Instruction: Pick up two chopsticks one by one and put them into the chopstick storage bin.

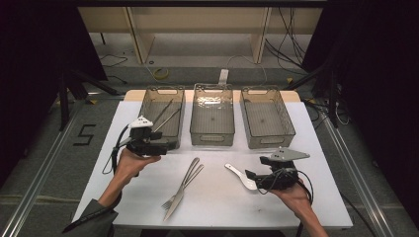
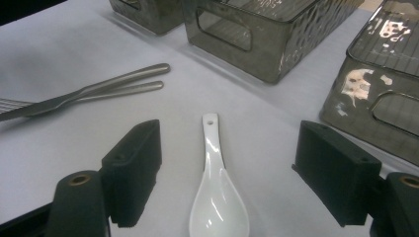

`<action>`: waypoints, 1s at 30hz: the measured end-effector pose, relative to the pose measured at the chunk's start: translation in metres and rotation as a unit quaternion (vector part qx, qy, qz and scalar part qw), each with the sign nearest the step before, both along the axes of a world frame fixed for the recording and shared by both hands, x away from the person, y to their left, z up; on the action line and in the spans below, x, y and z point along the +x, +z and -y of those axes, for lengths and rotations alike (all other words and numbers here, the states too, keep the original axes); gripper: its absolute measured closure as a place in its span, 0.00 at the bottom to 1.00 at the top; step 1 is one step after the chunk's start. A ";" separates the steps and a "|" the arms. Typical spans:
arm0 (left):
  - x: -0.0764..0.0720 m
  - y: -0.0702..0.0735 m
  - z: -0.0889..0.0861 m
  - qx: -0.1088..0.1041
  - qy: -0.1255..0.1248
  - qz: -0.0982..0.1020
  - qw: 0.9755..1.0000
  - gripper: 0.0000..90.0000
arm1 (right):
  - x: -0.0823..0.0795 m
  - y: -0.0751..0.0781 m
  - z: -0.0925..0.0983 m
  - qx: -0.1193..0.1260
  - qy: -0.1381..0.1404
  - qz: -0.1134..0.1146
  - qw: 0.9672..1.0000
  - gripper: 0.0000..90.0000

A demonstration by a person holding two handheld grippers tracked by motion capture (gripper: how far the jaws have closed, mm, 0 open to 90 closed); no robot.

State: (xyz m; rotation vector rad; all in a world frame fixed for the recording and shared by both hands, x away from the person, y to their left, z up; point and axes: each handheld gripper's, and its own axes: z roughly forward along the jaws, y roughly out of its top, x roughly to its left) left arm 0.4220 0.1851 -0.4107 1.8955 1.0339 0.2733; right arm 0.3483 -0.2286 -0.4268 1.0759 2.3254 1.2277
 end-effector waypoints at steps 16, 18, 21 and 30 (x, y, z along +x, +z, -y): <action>-0.029 -0.004 -0.001 -0.015 -0.022 0.025 0.999 0.21 | 0.023 -0.001 -0.014 -0.039 0.009 -0.034 0.999 0.31; -0.031 -0.004 0.000 -0.019 -0.020 0.028 0.999 0.21 | 0.026 -0.002 -0.016 -0.043 0.009 -0.037 0.998 0.32; -0.033 -0.003 0.001 -0.019 -0.022 0.037 0.999 0.21 | 0.030 -0.002 -0.019 -0.050 0.015 -0.043 0.998 0.33; -0.040 -0.003 -0.001 -0.020 -0.015 0.043 0.999 0.20 | 0.044 -0.006 -0.026 -0.068 0.029 -0.068 0.995 0.37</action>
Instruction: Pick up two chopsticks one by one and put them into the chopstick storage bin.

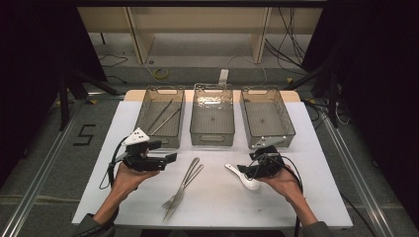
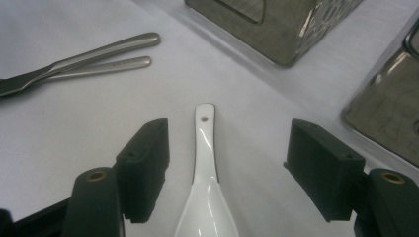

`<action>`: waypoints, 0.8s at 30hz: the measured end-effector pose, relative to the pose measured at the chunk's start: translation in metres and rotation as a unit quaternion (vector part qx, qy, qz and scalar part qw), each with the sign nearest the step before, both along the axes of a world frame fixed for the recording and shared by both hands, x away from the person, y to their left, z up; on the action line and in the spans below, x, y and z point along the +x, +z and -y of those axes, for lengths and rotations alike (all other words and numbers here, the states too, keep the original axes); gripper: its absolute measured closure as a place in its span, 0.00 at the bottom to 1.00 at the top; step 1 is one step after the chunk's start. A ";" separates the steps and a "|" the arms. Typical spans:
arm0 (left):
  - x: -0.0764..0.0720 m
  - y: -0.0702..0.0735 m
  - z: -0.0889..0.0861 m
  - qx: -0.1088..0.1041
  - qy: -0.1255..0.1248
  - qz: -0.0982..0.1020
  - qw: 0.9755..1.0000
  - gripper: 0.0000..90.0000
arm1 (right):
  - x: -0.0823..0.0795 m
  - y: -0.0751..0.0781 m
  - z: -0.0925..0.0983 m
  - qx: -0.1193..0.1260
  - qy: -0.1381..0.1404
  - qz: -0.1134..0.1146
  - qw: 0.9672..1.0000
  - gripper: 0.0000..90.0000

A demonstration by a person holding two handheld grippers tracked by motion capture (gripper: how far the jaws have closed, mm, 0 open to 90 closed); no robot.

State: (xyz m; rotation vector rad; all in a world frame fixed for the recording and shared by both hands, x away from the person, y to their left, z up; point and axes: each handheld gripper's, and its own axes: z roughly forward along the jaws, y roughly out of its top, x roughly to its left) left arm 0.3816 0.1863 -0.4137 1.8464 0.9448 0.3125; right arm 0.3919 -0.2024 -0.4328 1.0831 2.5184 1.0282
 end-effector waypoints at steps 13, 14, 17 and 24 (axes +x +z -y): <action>-0.012 -0.001 0.000 0.003 0.006 0.004 1.000 0.19 | 0.012 -0.005 -0.009 -0.026 0.014 -0.035 0.999 0.38; -0.012 -0.001 0.001 0.006 0.004 0.005 1.000 0.19 | 0.013 -0.005 -0.010 -0.027 0.015 -0.039 0.999 0.38; -0.015 -0.001 0.002 0.004 0.003 0.003 1.000 0.19 | 0.015 -0.005 -0.011 -0.033 0.019 -0.044 0.998 0.38; -0.019 -0.002 0.002 0.004 0.000 0.007 1.000 0.18 | 0.025 -0.004 -0.019 -0.042 0.026 -0.066 0.997 0.35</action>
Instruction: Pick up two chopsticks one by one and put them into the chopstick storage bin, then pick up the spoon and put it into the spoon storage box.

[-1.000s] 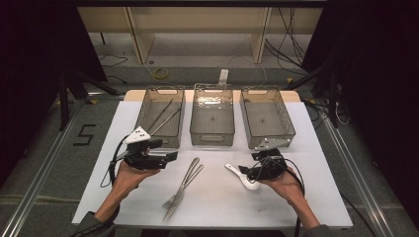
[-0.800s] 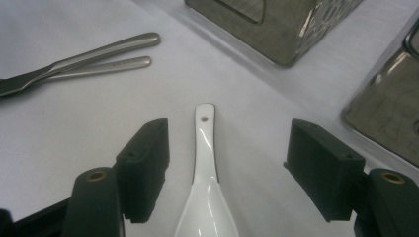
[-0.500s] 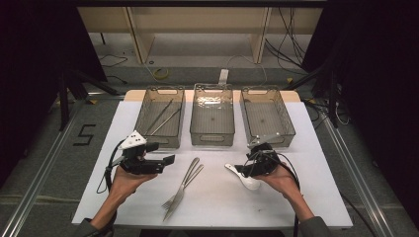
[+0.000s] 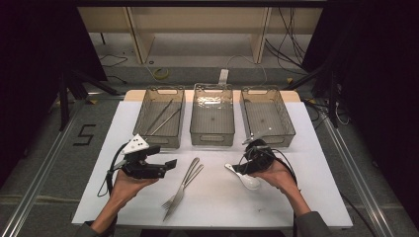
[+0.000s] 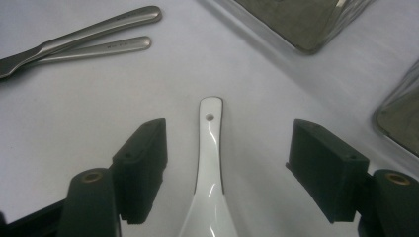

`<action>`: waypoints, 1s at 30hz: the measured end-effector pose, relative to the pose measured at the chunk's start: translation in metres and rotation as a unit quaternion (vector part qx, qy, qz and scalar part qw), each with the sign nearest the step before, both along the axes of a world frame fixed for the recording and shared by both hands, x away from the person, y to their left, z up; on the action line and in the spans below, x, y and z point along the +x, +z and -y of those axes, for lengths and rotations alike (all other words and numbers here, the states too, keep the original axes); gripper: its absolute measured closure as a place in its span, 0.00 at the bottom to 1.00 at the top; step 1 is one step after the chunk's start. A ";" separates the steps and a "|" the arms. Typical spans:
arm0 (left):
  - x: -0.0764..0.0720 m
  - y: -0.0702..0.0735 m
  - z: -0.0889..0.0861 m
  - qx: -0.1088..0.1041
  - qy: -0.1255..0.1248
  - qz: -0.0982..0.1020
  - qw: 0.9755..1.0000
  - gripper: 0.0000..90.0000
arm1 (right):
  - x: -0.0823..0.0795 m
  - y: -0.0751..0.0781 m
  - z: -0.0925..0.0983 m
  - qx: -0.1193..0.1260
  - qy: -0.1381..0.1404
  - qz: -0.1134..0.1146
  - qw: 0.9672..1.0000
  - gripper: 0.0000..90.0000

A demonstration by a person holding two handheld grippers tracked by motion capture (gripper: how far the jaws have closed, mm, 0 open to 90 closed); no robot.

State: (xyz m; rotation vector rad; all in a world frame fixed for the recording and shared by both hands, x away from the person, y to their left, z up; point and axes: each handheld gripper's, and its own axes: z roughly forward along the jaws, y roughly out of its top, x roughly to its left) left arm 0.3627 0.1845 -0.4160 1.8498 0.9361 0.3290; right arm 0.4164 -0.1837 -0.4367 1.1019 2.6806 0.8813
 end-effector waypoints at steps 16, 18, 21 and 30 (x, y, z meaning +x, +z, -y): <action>-0.008 0.000 0.000 0.007 0.001 0.007 1.000 0.18 | 0.007 -0.007 -0.017 -0.040 0.024 -0.032 0.998 0.47; -0.008 0.000 0.000 0.006 0.002 0.007 1.000 0.18 | 0.007 -0.009 -0.018 -0.047 0.030 -0.035 0.998 0.50; -0.008 -0.001 0.000 0.007 0.004 0.006 1.000 0.18 | 0.006 -0.010 -0.020 -0.052 0.033 -0.036 0.997 0.54; -0.010 -0.001 0.000 0.010 0.003 0.006 1.000 0.18 | 0.005 -0.012 -0.022 -0.062 0.040 -0.037 0.997 0.64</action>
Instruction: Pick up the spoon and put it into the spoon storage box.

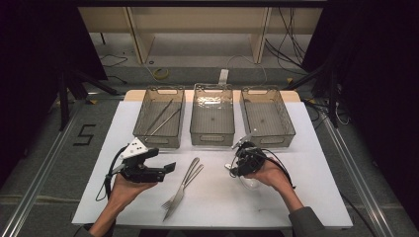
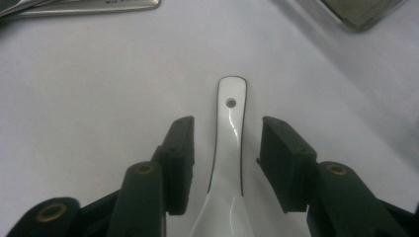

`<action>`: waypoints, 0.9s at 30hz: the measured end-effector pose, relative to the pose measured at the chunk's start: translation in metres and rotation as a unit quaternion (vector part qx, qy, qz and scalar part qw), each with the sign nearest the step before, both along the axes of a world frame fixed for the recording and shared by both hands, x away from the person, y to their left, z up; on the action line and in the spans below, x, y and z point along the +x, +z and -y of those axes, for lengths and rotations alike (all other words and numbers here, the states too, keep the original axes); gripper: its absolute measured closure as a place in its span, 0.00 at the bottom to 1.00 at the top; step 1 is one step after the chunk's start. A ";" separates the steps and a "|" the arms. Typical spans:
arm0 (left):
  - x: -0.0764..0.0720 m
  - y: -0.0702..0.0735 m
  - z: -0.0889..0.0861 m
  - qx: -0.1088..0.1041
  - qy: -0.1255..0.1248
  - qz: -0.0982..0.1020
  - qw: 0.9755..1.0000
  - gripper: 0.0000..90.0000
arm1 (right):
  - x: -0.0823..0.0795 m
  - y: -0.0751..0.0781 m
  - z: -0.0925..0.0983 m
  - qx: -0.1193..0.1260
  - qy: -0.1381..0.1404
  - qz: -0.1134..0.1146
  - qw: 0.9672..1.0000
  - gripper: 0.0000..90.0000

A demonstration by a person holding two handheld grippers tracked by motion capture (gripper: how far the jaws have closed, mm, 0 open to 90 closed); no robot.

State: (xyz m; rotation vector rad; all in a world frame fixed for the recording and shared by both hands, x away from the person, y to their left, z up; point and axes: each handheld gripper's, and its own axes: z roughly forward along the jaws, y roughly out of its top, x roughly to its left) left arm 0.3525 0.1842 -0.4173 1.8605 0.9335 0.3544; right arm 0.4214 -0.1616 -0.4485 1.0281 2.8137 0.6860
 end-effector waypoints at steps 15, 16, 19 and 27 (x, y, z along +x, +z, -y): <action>-0.006 0.000 0.003 0.011 -0.010 0.007 1.000 0.18 | -0.004 -0.005 -0.005 -0.033 0.000 0.002 0.999 0.76; -0.006 0.000 0.003 0.011 -0.009 0.006 1.000 0.18 | -0.003 -0.006 -0.005 -0.038 0.000 0.001 0.999 0.76; -0.006 0.000 0.003 0.010 -0.009 0.007 1.000 0.18 | -0.002 -0.009 -0.005 -0.046 0.003 -0.001 0.999 0.78; -0.007 0.001 0.003 0.011 -0.011 0.008 1.000 0.18 | -0.003 -0.012 -0.012 -0.064 0.009 0.001 0.998 0.82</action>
